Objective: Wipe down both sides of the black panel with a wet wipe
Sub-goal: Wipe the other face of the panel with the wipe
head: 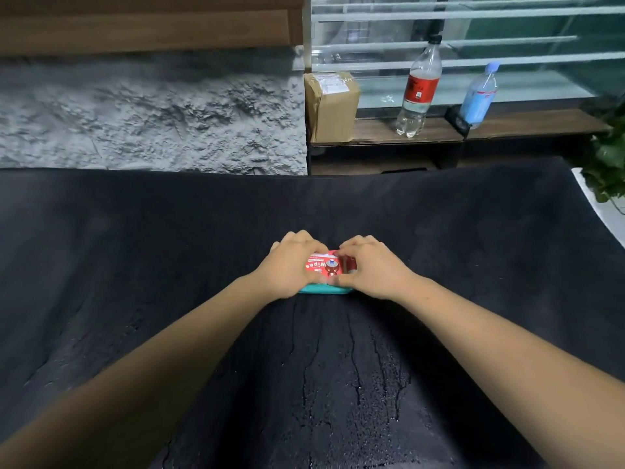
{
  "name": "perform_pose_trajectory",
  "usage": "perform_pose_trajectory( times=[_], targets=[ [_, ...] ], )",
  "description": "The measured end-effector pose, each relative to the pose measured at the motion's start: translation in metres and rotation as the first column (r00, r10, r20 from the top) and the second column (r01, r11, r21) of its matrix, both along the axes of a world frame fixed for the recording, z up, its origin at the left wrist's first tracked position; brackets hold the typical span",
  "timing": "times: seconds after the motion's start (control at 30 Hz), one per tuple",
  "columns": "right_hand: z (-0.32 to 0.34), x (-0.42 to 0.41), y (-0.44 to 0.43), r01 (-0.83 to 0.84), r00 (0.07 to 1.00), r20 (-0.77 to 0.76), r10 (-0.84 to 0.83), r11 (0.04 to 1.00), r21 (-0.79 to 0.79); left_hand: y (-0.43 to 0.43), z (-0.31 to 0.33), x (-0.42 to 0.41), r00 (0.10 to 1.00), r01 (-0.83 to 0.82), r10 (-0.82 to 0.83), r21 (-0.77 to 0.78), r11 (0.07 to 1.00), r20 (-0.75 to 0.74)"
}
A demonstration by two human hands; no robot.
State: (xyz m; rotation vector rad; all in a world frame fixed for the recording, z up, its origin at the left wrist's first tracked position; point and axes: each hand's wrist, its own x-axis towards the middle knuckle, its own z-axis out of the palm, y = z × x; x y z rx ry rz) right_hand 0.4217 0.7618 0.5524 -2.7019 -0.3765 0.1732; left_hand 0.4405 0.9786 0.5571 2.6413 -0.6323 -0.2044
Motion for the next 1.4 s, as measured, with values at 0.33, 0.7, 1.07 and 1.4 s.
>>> perform_pose_trajectory(
  times=[0.33,0.7,1.07,1.4],
  targets=[
    [0.004,0.003,-0.002,0.002,0.996,-0.087,0.001,1.0,0.027,-0.007,0.003,-0.013,0.998,-0.04,0.046,-0.112,0.993,0.049],
    [0.011,0.012,-0.018,-0.039,0.94,-0.327,0.099,0.982,0.187,0.028,-0.005,-0.044,0.999,0.006,-0.021,-0.42,0.907,-0.03],
    [0.015,0.01,0.011,-0.057,0.998,-0.034,0.06,0.995,0.08,0.041,-0.026,-0.036,0.997,-0.058,0.07,-0.309,0.949,0.025],
    [0.012,0.003,0.064,-0.04,0.993,0.101,0.055,0.988,-0.148,0.042,-0.039,-0.032,0.994,-0.101,0.107,-0.26,0.96,0.01]
  ],
)
